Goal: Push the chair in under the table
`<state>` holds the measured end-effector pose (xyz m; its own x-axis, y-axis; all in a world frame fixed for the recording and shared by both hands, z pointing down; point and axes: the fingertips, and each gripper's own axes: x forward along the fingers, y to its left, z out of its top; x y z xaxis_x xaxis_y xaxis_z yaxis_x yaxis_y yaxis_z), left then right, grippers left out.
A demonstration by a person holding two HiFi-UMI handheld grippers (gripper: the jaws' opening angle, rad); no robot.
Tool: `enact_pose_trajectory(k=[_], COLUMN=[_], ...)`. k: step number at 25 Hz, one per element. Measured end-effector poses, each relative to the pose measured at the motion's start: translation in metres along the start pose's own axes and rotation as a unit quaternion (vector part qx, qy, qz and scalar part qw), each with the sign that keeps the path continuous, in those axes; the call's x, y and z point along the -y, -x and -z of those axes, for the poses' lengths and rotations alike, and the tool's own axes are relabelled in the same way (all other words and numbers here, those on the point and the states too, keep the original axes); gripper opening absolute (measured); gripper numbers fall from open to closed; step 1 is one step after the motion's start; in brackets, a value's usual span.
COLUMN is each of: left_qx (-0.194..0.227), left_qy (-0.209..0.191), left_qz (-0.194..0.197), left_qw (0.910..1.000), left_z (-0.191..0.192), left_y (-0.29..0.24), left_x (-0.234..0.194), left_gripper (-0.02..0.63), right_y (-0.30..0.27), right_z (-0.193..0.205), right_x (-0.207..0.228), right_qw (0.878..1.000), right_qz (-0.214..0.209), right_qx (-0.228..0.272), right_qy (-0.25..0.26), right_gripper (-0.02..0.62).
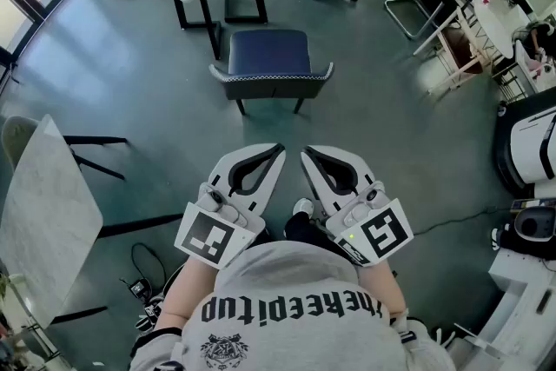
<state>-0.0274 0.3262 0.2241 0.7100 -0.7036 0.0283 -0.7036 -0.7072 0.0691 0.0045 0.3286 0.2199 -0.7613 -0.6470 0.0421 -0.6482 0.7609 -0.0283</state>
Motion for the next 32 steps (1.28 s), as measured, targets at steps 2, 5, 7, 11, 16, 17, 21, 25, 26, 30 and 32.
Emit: enact_pose_trajectory(k=[2,5,7,11,16,17,21,25,26,30,32], left_qx=[-0.001,-0.002,-0.001,-0.002,-0.003,-0.005,-0.009,-0.010,-0.007,-0.002,-0.001], left_qy=[-0.001,0.000,0.002,0.005,0.002,0.000,-0.007,-0.031,-0.037,-0.034,-0.035], left_qz=[0.001,0.002,0.004,0.007,0.011,0.012,0.020,0.025,0.027,0.038,0.042], left_qw=[1.0000,1.0000,1.0000,1.0000,0.9999,0.9999,0.9997,0.9992,0.9989,0.9987,0.9985], left_z=[0.000,-0.001,-0.002,0.000,0.003,0.004,0.008,0.011,0.012,0.011,0.010], left_y=[0.002,0.004,0.005,0.009,0.015,0.018,0.032,0.041,0.042,0.037,0.032], left_x=[-0.001,-0.003,-0.006,-0.010,-0.020,-0.023,-0.039,-0.057,-0.059,-0.059,-0.059], left_gripper=[0.015,0.015,0.015,0.015,0.015,0.015,0.015,0.015,0.015,0.015,0.015], right_y=[-0.002,-0.004,-0.006,-0.009,-0.020,-0.025,-0.040,-0.050,-0.051,-0.048,-0.047], right_z=[-0.001,-0.002,-0.002,0.000,0.006,0.006,0.001,0.005,0.006,0.005,0.005], right_x=[-0.002,-0.003,-0.004,-0.008,-0.013,-0.014,-0.022,-0.030,-0.030,-0.024,-0.018], right_qw=[1.000,1.000,1.000,1.000,1.000,1.000,0.999,0.999,0.999,0.997,0.997], right_qz=[0.000,0.001,0.003,0.008,0.011,0.012,0.022,0.034,0.041,0.067,0.076], right_qx=[0.000,0.001,0.001,-0.002,-0.005,-0.003,0.024,0.029,0.031,0.028,0.026], right_qy=[0.001,0.001,0.000,-0.003,-0.006,-0.008,-0.020,-0.004,-0.004,-0.005,-0.001], right_gripper=[0.011,0.011,0.011,0.011,0.009,0.011,0.011,0.011,0.011,0.011,0.011])
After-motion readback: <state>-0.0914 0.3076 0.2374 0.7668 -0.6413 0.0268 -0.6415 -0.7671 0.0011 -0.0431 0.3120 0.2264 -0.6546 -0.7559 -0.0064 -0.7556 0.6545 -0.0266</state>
